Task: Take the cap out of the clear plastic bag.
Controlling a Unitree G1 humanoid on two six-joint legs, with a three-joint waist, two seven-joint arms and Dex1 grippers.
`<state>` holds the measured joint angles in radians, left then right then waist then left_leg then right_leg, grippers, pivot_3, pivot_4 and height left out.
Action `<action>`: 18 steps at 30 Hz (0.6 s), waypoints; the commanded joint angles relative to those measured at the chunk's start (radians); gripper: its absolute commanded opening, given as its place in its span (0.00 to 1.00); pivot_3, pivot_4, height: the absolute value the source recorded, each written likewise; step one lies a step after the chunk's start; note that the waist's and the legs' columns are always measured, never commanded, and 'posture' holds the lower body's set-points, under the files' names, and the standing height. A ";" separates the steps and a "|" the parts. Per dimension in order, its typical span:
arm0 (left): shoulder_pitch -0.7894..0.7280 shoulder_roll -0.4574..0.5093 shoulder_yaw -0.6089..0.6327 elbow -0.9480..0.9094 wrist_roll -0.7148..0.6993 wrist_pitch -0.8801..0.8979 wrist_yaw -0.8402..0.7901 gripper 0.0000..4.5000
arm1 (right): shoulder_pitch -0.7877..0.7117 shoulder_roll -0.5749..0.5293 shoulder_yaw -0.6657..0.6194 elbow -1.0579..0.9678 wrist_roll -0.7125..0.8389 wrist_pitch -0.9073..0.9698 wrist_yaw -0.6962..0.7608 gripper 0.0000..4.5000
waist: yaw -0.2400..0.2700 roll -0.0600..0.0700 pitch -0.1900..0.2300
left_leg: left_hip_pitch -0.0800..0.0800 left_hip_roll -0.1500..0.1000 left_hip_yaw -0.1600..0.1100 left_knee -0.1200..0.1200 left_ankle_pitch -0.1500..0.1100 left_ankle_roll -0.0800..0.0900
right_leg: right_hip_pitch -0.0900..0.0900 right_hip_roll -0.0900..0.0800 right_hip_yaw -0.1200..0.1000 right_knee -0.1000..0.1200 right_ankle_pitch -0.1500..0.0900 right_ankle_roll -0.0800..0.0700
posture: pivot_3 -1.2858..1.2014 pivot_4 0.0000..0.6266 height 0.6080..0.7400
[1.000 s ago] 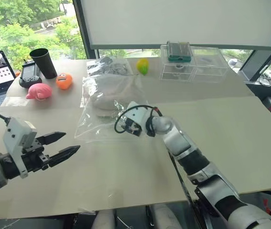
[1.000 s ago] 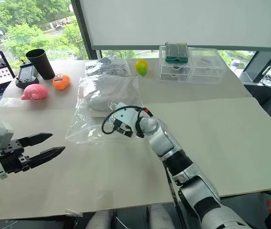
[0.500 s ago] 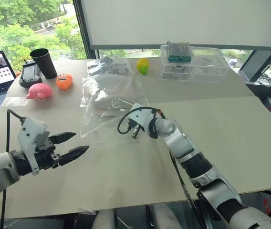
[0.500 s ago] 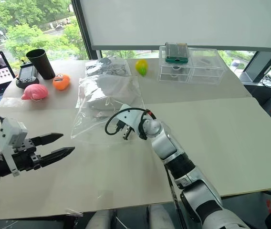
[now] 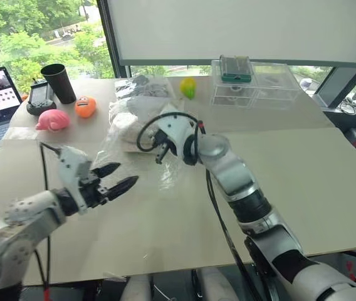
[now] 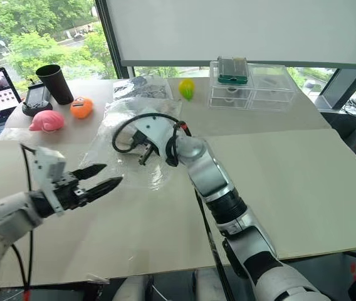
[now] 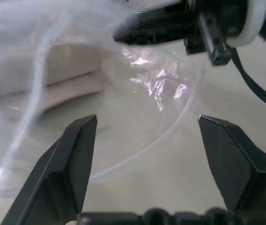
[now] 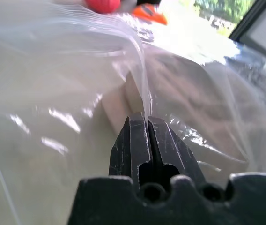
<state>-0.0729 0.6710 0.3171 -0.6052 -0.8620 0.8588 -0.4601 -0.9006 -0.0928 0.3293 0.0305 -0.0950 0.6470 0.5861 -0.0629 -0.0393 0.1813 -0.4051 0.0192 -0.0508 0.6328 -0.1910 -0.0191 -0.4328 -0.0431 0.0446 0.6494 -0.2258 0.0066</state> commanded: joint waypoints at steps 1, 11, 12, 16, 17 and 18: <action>-0.057 -0.109 -0.032 0.024 -0.017 0.042 0.160 0.82 | -0.027 0.002 -0.014 -0.007 0.011 -0.011 -0.008 0.01 | 0.006 -0.001 0.000 | 0.000 0.000 0.000 0.001 0.000 0.000 | 0.000 0.000 0.000 0.000 0.000 0.000 | 0.52 0.24 1.00; -0.231 -0.505 0.058 0.245 -0.221 0.193 0.689 0.82 | -0.023 0.000 0.005 0.008 0.007 -0.031 -0.010 0.01 | 0.021 -0.001 0.000 | 0.001 -0.001 -0.002 0.004 0.000 0.000 | 0.005 -0.001 -0.001 -0.001 0.001 0.001 | 0.52 0.24 1.00; -0.246 -0.526 0.069 0.270 -0.228 0.192 0.718 0.82 | -0.025 0.002 0.006 0.012 0.006 -0.033 -0.012 0.01 | 0.021 -0.001 0.000 | 0.002 -0.001 -0.002 0.004 0.000 0.000 | 0.006 -0.001 -0.002 -0.001 0.001 0.002 | 0.52 0.24 1.00; -0.313 -0.619 0.113 0.412 -0.228 0.138 0.829 0.82 | -0.034 0.003 0.003 0.009 0.009 -0.036 -0.008 0.01 | 0.022 -0.001 -0.001 | 0.002 -0.002 -0.003 0.005 0.000 0.000 | 0.007 -0.001 -0.002 -0.001 0.002 0.002 | 0.52 0.24 1.00; -0.327 -0.641 0.122 0.440 -0.220 0.109 0.840 0.82 | -0.034 0.000 0.003 0.006 0.009 -0.036 -0.006 0.01 | 0.023 -0.001 -0.001 | 0.002 -0.002 -0.003 0.005 0.000 0.000 | 0.007 -0.001 -0.002 -0.001 0.002 0.002 | 0.52 0.24 1.00; -0.343 -0.657 0.130 0.470 -0.218 0.088 0.840 0.82 | -0.035 -0.001 0.003 0.007 0.008 -0.037 -0.005 0.01 | 0.024 -0.001 -0.001 | 0.002 -0.002 -0.003 0.005 0.000 0.000 | 0.007 -0.001 -0.002 -0.001 0.002 0.002 | 0.52 0.24 1.00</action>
<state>-0.3874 0.0403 0.4250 -0.1823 -1.0792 1.0034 0.3571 -0.9009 -0.0961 0.3431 0.0696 -0.0938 0.6406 0.5852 -0.0392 -0.0403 0.1807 -0.4031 0.0168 -0.0534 0.6375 -0.1910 -0.0191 -0.4254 -0.0443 0.0425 0.6479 -0.2242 0.0082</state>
